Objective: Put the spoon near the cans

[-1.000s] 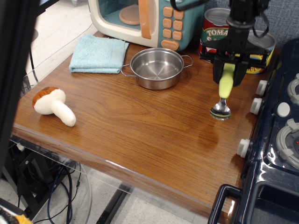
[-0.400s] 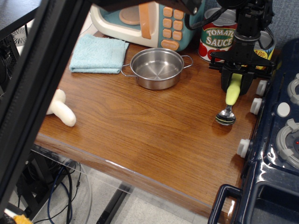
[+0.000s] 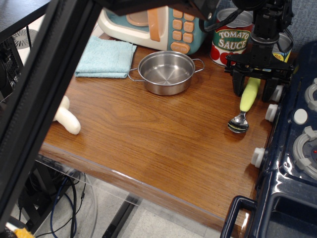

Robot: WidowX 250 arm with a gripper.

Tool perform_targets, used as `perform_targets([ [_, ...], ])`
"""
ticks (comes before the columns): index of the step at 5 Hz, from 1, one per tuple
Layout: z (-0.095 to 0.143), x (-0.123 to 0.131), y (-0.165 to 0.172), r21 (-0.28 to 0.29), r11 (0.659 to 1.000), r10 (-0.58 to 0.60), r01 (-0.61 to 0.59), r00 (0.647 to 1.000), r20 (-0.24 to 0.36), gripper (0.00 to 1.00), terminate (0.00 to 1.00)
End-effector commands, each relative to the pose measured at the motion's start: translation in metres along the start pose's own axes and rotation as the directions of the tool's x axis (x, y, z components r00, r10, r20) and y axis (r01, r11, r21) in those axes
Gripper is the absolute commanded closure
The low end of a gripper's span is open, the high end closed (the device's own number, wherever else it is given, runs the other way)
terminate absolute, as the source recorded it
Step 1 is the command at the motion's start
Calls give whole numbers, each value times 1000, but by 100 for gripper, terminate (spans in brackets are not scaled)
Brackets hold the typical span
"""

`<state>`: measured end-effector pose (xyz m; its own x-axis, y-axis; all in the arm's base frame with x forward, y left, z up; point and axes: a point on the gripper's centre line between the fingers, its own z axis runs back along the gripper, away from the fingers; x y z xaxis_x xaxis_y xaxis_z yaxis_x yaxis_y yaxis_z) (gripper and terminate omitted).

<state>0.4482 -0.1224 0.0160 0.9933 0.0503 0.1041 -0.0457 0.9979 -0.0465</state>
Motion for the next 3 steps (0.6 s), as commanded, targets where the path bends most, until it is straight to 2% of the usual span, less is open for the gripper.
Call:
perform_targets([
  [1, 49, 3, -1, -43, 999, -9, 12, 998, 66, 0, 0],
  [2, 77, 2, 3, -65, 998, -10, 18, 993, 116, 0, 0],
  [3, 94, -3, 11, -81, 996, -15, 27, 989, 148, 0, 0],
])
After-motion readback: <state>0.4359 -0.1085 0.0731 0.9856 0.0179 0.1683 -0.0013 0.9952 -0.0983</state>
